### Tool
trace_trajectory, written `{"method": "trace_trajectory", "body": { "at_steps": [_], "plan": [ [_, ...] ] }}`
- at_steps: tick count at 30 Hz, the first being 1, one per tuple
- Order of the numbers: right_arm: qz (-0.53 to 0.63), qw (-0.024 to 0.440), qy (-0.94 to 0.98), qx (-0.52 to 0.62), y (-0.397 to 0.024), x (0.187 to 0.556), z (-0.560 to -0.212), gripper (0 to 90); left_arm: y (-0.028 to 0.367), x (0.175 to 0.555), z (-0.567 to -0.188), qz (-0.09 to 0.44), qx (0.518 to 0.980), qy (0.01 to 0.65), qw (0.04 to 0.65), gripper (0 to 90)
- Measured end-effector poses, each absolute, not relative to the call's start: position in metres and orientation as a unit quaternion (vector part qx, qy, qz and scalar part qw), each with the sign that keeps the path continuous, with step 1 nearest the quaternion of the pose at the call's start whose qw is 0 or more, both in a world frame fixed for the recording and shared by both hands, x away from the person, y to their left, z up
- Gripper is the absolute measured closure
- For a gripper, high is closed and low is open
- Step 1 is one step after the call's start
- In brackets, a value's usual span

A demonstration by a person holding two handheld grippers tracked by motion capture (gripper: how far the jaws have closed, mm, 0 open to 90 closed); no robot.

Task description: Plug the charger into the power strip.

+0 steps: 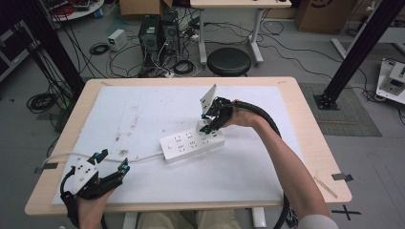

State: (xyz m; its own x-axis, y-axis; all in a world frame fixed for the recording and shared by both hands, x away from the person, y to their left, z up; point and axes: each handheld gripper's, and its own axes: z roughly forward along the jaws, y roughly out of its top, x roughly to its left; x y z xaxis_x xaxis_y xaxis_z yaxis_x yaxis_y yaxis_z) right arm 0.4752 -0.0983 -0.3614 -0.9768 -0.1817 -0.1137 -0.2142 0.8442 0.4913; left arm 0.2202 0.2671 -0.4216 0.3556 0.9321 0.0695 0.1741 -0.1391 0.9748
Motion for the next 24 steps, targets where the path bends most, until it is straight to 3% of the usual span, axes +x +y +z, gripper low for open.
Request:
{"method": "trace_trajectory", "body": {
  "at_steps": [24],
  "plan": [
    [0.198, 0.01, 0.962, -0.19, -0.077, 0.487, -0.365, 63.1, 0.273, 0.202, -0.423, 0.391, 0.647, 0.443, 0.481, 25.9]
  ]
}}
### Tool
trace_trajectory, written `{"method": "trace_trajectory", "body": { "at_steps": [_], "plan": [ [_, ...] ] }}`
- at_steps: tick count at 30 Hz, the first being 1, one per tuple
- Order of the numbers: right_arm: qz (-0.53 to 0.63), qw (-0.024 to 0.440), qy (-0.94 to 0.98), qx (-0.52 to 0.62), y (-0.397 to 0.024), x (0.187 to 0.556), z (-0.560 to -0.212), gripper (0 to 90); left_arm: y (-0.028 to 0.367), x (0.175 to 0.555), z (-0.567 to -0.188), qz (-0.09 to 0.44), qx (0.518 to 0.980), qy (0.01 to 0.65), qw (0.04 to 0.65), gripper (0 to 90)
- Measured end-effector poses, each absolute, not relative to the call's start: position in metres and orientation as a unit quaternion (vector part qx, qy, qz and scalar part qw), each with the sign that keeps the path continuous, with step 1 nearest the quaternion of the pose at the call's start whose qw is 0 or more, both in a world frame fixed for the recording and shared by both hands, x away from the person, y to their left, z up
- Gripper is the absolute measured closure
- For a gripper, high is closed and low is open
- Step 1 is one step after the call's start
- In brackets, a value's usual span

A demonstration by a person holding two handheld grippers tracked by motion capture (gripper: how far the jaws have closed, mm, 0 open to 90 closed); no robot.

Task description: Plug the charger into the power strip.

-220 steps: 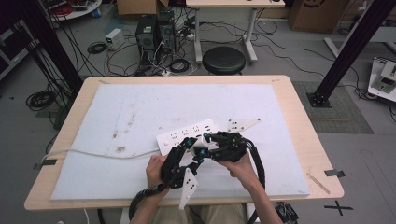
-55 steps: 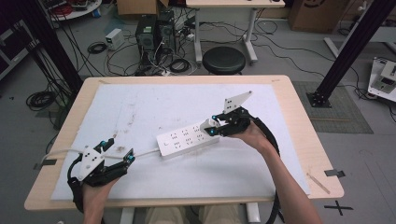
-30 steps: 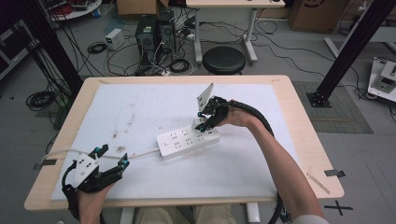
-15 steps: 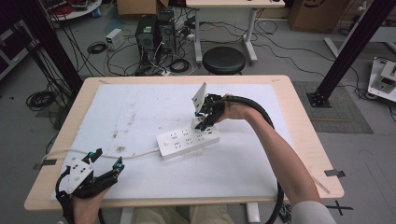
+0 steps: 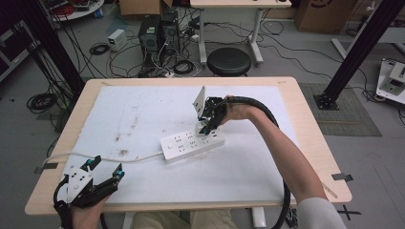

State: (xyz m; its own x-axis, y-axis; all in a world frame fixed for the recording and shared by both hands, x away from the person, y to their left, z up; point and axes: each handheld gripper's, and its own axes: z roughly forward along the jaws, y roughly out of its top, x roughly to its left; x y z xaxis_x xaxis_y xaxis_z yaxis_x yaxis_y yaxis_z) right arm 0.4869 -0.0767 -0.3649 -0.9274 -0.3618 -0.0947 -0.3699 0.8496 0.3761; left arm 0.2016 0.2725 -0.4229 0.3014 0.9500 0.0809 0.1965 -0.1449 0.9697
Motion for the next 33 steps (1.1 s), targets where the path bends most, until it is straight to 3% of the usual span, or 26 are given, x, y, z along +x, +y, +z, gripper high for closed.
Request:
{"method": "trace_trajectory", "body": {
  "at_steps": [33],
  "plan": [
    [0.19, -0.006, 0.968, -0.164, -0.071, 0.49, -0.375, 63.7, 0.267, 0.205, -0.424, 0.384, 0.653, 0.438, 0.485, 26.5]
  ]
}}
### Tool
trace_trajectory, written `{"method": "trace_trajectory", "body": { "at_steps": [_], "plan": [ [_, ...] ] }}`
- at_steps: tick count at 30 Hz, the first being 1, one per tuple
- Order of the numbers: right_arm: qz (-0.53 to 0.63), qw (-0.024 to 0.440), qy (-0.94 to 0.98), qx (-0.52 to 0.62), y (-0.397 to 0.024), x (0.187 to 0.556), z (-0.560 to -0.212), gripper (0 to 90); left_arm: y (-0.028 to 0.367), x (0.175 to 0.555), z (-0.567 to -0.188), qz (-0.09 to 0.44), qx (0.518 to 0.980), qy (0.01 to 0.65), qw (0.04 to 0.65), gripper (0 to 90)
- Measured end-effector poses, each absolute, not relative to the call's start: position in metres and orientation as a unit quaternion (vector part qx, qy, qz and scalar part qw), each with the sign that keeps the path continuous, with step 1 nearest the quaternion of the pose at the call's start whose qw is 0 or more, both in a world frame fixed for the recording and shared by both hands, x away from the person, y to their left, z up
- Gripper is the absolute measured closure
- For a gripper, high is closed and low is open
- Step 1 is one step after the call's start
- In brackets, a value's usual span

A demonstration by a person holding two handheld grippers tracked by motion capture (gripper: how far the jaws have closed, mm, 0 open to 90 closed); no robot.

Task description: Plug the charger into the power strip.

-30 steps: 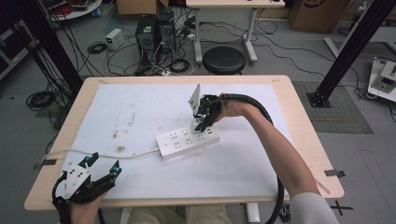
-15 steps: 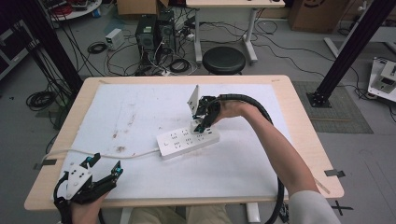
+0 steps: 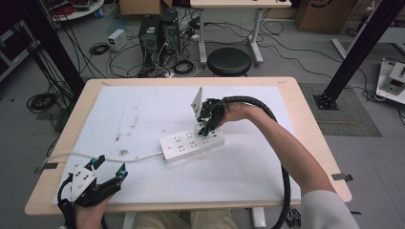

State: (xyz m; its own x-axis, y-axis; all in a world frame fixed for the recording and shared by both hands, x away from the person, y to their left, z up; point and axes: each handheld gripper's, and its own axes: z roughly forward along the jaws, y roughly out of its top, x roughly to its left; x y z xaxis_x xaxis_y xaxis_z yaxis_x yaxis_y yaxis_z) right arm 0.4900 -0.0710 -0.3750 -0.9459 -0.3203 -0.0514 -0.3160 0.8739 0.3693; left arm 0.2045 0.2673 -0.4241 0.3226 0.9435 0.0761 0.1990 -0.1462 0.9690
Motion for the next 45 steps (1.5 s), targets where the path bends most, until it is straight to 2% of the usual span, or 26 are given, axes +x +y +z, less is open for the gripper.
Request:
{"method": "trace_trajectory", "body": {
  "at_steps": [4, 15, 30, 45],
  "plan": [
    [-0.18, -0.006, -0.969, 0.17, -0.068, 0.485, -0.375, 63.7, 0.271, 0.202, -0.425, 0.384, 0.651, 0.441, 0.484, 26.7],
    [-0.181, 0.008, -0.969, 0.165, -0.067, 0.49, -0.376, 63.7, 0.277, 0.196, -0.426, 0.386, 0.647, 0.449, 0.481, 26.7],
    [-0.196, -0.018, -0.963, 0.185, -0.071, 0.483, -0.38, 63.8, 0.278, 0.195, -0.428, 0.387, 0.647, 0.452, 0.476, 26.7],
    [-0.198, 0.019, -0.965, 0.171, -0.069, 0.494, -0.383, 63.7, 0.277, 0.197, -0.429, 0.386, 0.649, 0.452, 0.475, 26.8]
  ]
}}
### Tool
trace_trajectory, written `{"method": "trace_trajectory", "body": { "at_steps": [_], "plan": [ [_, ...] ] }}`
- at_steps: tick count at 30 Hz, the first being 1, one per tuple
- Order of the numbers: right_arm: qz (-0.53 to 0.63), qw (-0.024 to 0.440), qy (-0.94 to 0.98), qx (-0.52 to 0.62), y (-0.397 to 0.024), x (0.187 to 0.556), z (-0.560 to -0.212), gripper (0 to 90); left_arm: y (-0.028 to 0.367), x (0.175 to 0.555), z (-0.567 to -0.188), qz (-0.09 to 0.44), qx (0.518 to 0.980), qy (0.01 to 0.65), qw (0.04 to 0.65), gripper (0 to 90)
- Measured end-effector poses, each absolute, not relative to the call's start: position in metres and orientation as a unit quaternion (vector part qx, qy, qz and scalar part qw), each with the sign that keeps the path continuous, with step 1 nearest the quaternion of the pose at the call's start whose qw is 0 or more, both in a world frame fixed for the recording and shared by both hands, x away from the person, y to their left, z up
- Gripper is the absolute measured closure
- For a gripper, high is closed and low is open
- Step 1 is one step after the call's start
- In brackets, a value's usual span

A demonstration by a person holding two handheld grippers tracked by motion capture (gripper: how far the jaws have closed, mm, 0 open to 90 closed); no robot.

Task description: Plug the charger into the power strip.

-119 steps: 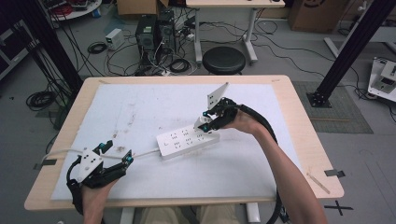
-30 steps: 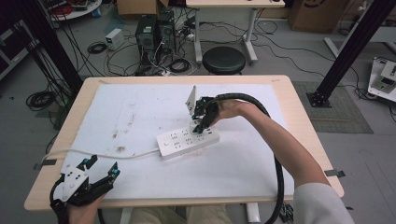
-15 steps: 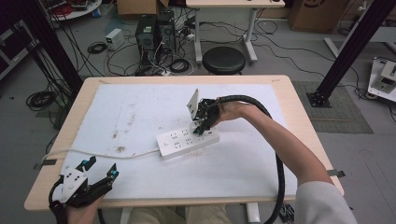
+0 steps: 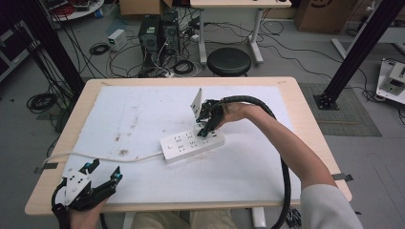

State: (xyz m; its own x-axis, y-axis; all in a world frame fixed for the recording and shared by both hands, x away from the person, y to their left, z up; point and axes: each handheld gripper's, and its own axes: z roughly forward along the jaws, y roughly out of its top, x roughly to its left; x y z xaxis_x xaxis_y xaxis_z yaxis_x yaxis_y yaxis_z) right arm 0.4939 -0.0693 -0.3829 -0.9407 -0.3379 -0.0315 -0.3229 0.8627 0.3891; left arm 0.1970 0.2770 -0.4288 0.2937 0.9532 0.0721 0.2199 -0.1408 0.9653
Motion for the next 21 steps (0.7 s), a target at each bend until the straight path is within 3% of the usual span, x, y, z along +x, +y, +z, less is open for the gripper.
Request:
{"method": "trace_trajectory", "body": {
  "at_steps": [21],
  "plan": [
    [-0.205, 0.017, -0.965, 0.163, -0.0712, 0.4928, -0.3873, 63.5, 0.2801, 0.1931, -0.4303, 0.385, 0.648, 0.455, 0.474, 27.1]
  ]
}}
